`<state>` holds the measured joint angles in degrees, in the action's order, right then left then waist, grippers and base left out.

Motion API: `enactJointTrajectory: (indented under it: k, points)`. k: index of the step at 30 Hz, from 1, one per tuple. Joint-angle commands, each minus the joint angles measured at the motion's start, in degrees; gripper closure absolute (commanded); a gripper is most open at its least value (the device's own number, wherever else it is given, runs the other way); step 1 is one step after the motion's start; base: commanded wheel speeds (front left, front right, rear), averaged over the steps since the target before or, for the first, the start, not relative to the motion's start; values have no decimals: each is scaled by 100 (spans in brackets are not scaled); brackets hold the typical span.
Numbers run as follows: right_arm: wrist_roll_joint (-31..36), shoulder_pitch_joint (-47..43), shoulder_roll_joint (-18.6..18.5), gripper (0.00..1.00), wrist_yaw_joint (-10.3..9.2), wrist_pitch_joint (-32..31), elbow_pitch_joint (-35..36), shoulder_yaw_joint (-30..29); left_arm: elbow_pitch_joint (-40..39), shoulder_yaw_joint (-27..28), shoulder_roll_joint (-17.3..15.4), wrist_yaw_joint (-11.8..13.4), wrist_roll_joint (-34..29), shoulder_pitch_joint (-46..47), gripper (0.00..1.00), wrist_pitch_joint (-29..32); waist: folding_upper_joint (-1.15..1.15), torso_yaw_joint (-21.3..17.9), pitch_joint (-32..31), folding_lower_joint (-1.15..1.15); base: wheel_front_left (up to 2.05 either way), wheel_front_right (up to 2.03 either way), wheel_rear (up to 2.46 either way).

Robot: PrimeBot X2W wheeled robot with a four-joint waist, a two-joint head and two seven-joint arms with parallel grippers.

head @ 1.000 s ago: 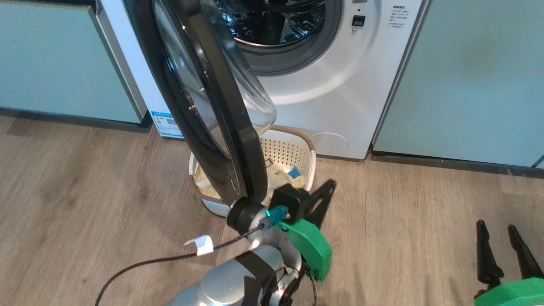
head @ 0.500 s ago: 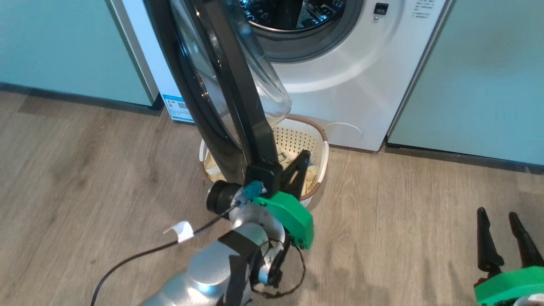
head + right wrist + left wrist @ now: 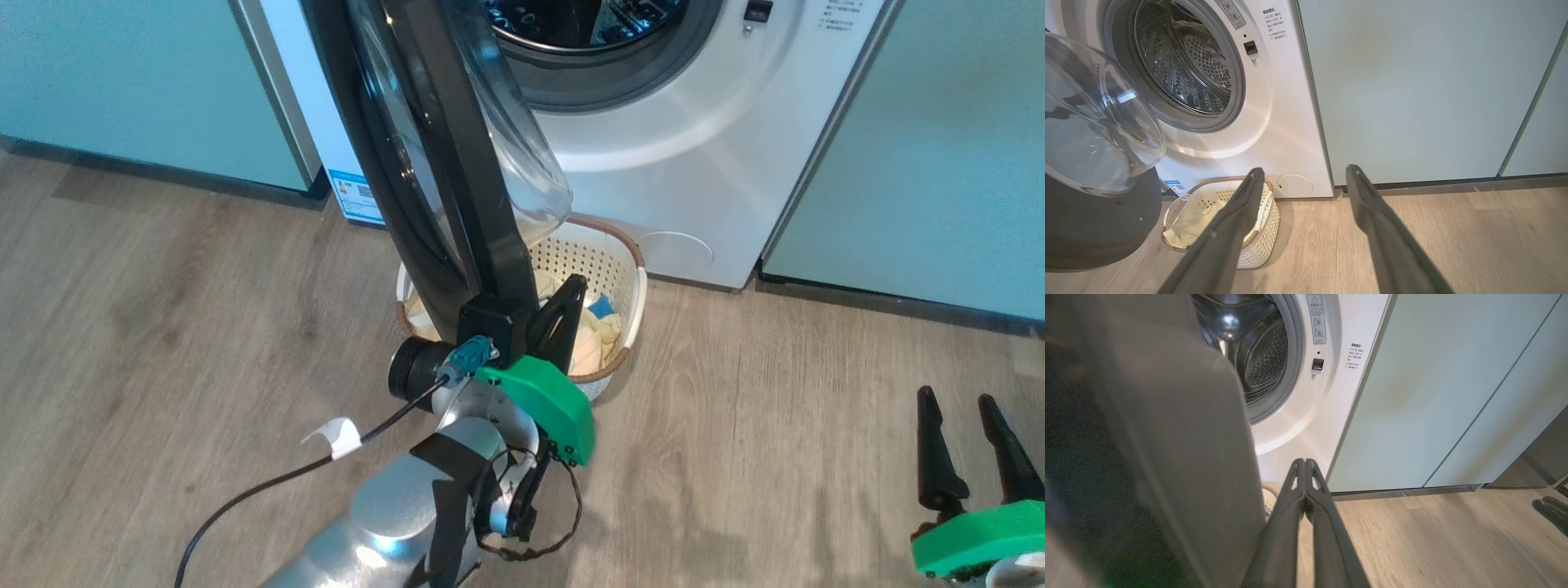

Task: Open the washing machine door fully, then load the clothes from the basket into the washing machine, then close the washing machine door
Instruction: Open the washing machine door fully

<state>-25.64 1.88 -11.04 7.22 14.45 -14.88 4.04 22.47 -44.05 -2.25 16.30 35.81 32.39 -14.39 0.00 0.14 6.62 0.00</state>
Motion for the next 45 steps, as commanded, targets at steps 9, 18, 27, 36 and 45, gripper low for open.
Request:
enactJointTrajectory:
  k: [9, 18, 27, 36, 45]
  points:
    - [40, 60, -164, 0, 26, 55, 127, 99, -120, 232, -63, 49, -26, 35, 100, -61, 0, 195, -234, 0, 0, 0, 0]
    - [11, -53, -152, 0, 26, 55, 121, 126, 81, 436, -63, -2, -86, -76, 100, -61, 0, 406, -374, 0, 0, 0, 0]
    - [2, -148, -130, 0, 26, 55, 128, 99, 267, 549, -63, -119, -147, -214, 100, -61, 0, 638, -463, 0, 0, 0, 0]
    - [-8, -198, -80, 0, 26, 55, 99, 108, 465, 894, -63, -268, -345, -415, 100, -61, 0, 899, -557, 0, 0, 0, 0]
    - [-15, -230, -38, 0, 26, 55, 108, 81, 436, 1371, -63, -380, -565, -521, 100, -61, 0, 1170, -595, 0, 0, 0, 0]
